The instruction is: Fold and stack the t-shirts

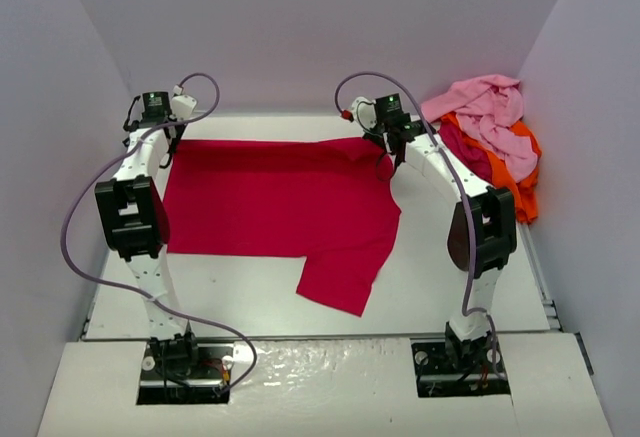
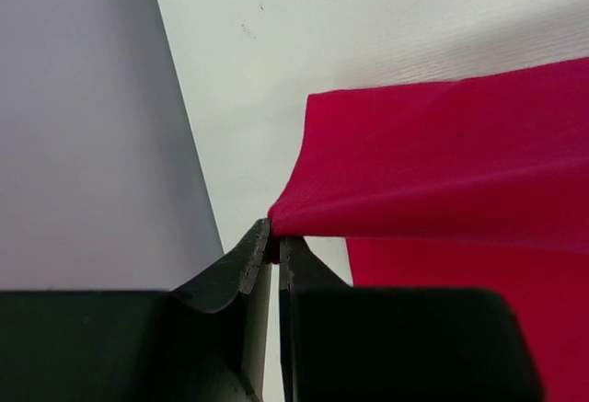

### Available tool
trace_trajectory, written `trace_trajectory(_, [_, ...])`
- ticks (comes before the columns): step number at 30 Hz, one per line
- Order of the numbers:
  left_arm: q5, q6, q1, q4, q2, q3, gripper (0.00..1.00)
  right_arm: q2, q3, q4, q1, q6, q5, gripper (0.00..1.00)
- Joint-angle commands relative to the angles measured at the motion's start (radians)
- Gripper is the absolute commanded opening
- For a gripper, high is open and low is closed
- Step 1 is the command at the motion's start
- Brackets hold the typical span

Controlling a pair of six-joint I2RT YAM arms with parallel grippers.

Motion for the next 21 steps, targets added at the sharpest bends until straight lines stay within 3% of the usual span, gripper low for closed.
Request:
trace_trajectory(1, [0.005, 0.01, 0.016, 0.06, -0.11, -0.026, 0.0, -0.112, -0.031, -0.027, 0.01, -0.021, -0.003, 0.0])
trace_trajectory(5, [0.021, 0.039, 0.016, 0.048, -0.156, -0.097, 0.0, -0.133, -0.059, -0.122, 0.02, -0.052, -0.038, 0.01])
trace_trajectory(11, [0.054, 0.083, 0.038, 0.024, -0.262, -0.247, 0.0, -0.144, -0.072, -0.375, 0.053, -0.098, -0.137, 0.13])
trace_trajectory(12, [0.07, 0.084, 0.047, 0.016, -0.276, -0.261, 0.0, -0.141, -0.073, -0.406, 0.058, -0.098, -0.148, 0.29])
trace_trajectory(13, [0.092, 0.085, 0.066, 0.003, -0.296, -0.282, 0.02, -0.137, -0.074, -0.453, 0.063, -0.103, -0.176, 0.54])
trace_trajectory(14, [0.107, 0.084, 0.083, -0.004, -0.311, -0.298, 0.05, -0.134, -0.077, -0.493, 0.069, -0.109, -0.199, 0.71])
trace_trajectory(16, [0.115, 0.079, 0.102, 0.002, -0.325, -0.308, 0.17, -0.13, -0.085, -0.545, 0.083, -0.119, -0.22, 0.77])
trace_trajectory(18, [0.125, 0.057, 0.122, 0.013, -0.334, -0.309, 0.22, -0.132, -0.082, -0.564, 0.089, -0.126, -0.23, 0.75])
trace_trajectory(21, [0.144, 0.026, 0.146, 0.015, -0.338, -0.275, 0.29, -0.133, -0.045, -0.524, 0.078, -0.109, -0.229, 0.6])
